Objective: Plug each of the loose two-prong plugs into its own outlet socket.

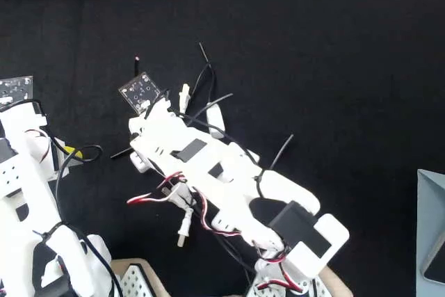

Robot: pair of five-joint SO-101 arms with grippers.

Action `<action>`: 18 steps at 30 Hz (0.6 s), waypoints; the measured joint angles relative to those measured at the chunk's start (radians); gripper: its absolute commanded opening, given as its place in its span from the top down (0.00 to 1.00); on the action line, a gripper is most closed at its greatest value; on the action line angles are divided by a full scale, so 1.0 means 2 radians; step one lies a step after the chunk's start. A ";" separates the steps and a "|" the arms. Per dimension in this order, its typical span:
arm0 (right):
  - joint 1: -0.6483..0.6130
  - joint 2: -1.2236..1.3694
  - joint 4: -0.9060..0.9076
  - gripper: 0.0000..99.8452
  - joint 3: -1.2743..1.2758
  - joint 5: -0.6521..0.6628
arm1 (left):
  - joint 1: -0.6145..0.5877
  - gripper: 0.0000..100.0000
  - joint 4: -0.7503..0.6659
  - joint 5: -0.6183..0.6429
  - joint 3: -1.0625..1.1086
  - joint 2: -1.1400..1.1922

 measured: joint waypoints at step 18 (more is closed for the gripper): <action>0.000 -0.048 0.002 0.99 0.038 0.000 | 0.000 0.70 0.000 0.000 0.000 0.000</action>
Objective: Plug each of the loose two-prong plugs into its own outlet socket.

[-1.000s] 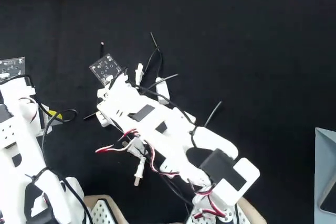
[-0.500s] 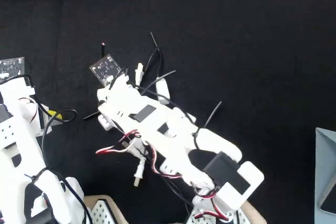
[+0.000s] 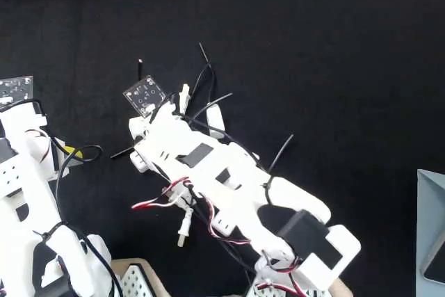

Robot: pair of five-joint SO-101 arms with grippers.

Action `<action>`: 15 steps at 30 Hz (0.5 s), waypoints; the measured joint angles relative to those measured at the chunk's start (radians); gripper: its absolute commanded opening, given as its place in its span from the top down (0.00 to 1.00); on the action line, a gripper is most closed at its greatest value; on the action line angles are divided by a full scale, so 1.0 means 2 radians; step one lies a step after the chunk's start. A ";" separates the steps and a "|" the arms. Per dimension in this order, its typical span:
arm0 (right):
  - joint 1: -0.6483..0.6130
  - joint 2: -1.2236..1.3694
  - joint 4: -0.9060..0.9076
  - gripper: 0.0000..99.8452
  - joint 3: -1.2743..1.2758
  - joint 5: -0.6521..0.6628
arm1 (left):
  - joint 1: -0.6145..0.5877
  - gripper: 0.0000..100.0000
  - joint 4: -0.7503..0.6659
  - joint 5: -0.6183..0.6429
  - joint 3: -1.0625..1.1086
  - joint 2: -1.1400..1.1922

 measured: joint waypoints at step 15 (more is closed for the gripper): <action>0.012 0.025 -0.025 0.99 0.006 0.000 | 0.000 0.70 0.000 0.000 0.000 0.000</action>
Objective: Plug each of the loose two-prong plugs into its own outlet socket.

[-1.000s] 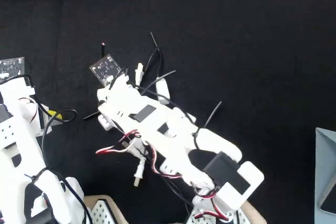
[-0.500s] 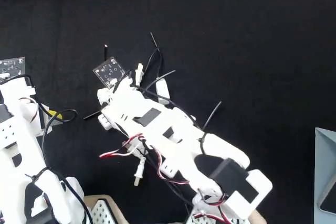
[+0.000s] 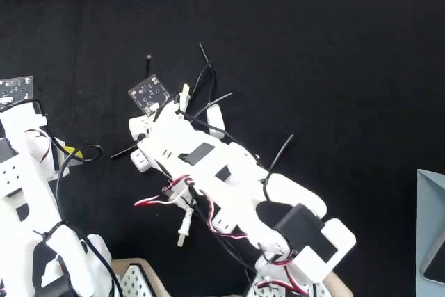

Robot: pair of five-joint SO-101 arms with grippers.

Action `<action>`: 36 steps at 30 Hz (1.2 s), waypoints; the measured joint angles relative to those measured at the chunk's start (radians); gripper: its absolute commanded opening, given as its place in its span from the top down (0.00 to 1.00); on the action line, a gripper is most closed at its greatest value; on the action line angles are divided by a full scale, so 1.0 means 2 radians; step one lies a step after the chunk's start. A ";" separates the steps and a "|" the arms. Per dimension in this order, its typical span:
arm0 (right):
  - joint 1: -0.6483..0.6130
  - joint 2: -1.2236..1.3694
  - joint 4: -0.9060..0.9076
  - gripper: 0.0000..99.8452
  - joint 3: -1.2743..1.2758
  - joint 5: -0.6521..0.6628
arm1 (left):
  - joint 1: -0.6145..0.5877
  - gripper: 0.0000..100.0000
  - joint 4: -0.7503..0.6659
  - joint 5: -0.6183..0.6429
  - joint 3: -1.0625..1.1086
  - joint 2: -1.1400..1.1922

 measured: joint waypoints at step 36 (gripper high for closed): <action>-0.009 -0.076 0.040 0.99 0.018 0.023 | 0.025 0.69 0.000 0.062 -0.036 0.000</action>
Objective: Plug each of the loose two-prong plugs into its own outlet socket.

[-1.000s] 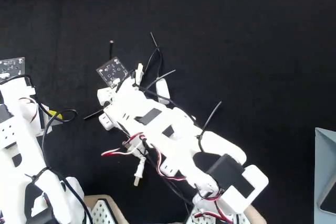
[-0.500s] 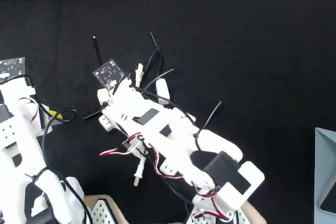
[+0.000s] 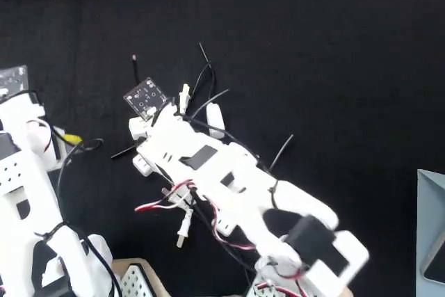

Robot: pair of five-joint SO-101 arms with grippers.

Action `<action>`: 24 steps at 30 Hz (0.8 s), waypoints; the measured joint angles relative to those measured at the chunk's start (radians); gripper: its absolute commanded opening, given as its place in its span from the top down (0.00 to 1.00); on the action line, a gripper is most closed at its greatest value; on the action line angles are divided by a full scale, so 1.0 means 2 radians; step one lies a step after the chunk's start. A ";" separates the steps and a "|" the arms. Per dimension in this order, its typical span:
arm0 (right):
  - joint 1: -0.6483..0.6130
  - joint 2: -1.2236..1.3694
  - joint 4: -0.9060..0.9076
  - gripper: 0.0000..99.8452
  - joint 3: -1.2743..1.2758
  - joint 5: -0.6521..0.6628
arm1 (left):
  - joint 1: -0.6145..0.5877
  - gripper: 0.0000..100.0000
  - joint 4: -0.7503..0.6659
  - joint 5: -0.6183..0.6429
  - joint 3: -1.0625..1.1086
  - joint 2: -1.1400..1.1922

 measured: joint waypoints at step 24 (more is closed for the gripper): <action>-0.038 -0.222 0.008 0.99 0.117 0.000 | 0.266 0.70 -0.025 0.183 -0.026 -0.004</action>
